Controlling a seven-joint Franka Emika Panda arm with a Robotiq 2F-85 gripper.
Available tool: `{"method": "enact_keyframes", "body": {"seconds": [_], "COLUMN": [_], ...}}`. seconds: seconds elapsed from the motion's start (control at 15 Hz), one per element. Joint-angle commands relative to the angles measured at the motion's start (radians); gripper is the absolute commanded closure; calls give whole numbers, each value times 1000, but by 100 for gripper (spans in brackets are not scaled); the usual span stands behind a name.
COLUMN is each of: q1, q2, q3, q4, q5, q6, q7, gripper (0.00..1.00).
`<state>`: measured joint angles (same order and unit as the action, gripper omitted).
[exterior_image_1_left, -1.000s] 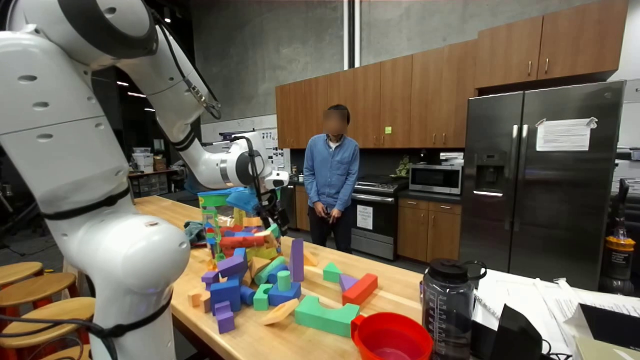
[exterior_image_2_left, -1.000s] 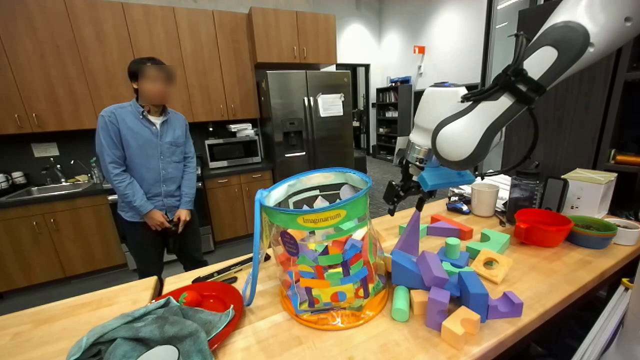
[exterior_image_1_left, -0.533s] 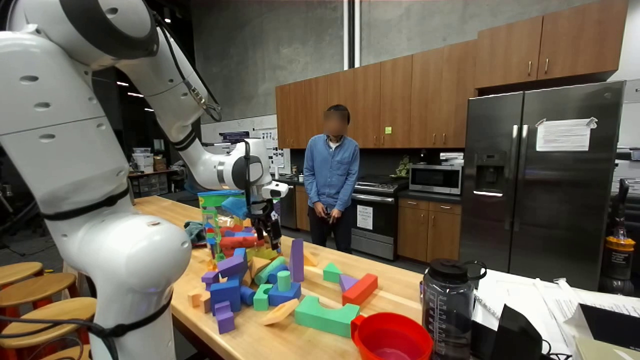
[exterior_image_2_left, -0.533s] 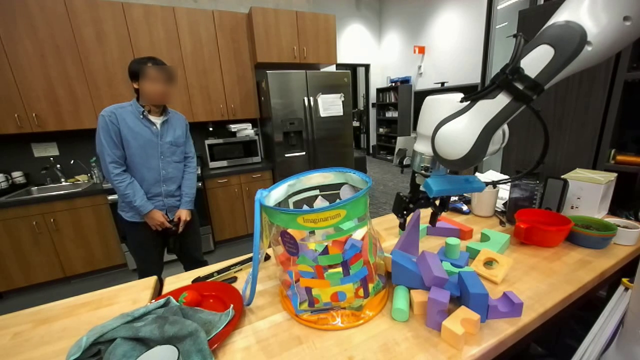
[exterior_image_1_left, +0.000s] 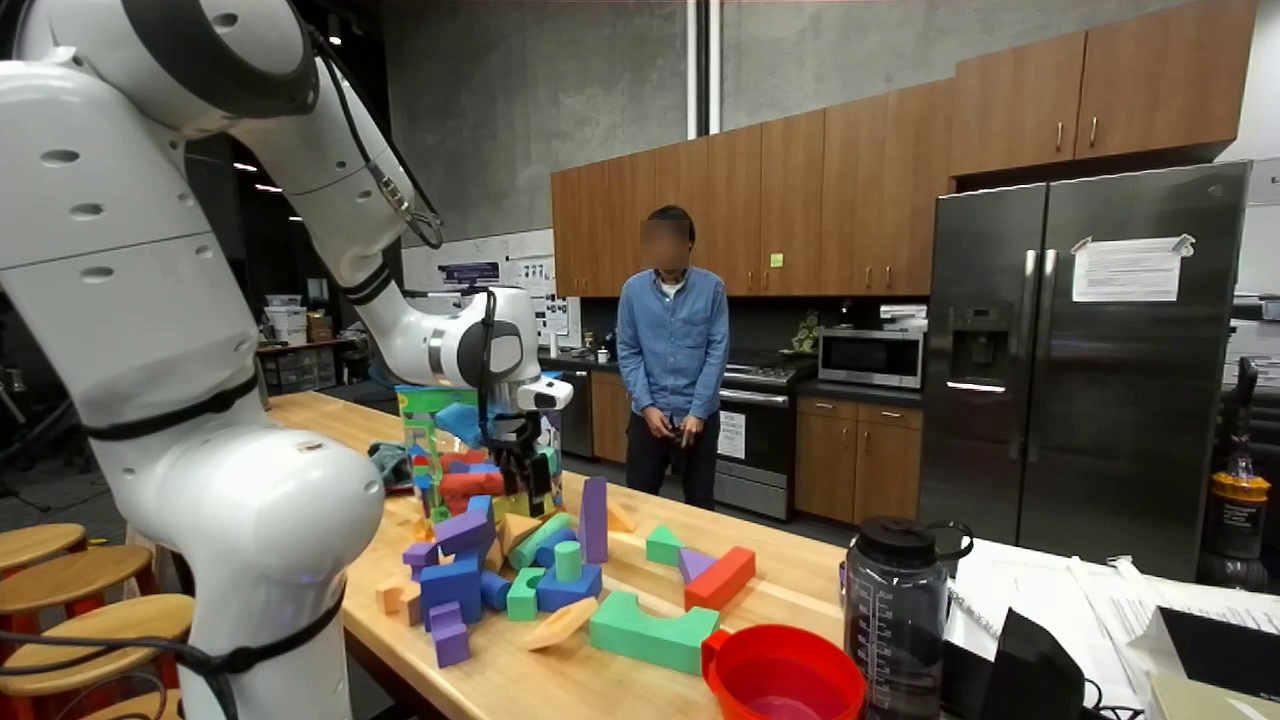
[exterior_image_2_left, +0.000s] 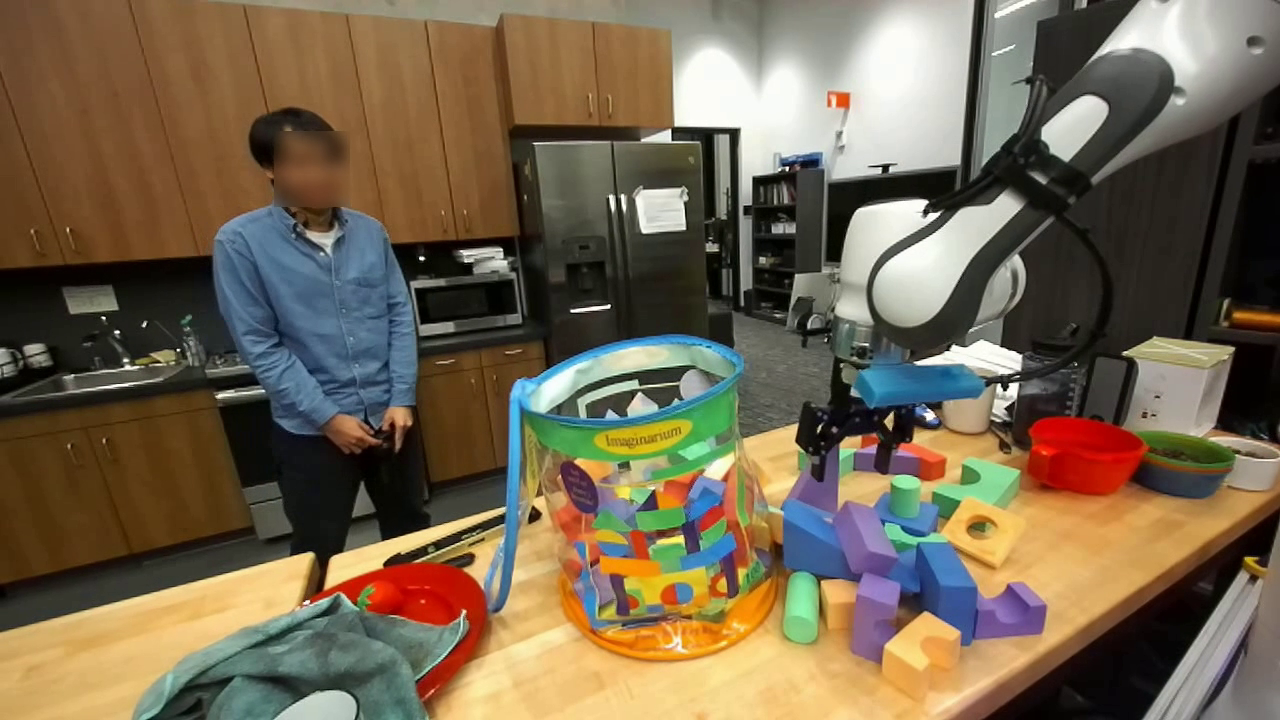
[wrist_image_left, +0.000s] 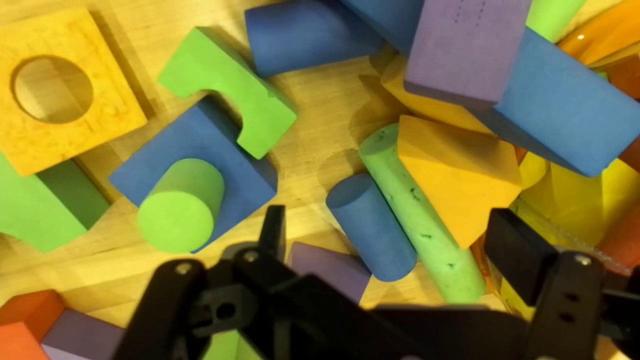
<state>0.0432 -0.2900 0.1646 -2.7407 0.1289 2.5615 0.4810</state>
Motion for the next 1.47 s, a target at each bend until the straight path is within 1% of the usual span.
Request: {"method": "enact_keyframes", "body": {"seconds": [0.0,0.4,0.6,0.73,0.8,0.87,0.93,1.27,1.33,1.4], "q1": [-2,1,3,-4,-30,-20,-18,-4,3,23], "q2": [-1,3,-5,-6,-6,-5,-4,1,-1,-5], "q3": [11,24,25,27,50,37,35,44,46,41], "q4": [2,9,7,1,-4,-4,-6,-1,0,-4], "q5": [-4,-2,0,-13,-86,-70,-77,-81,-79,-51], "q6": [-41,-113,-131,-130,-130,-129,-126,-118,-103,-57], "q7": [33,69,77,90,138,120,129,128,117,80], "gripper": [0,0,0,0,0,0,0,0,0,0]}}
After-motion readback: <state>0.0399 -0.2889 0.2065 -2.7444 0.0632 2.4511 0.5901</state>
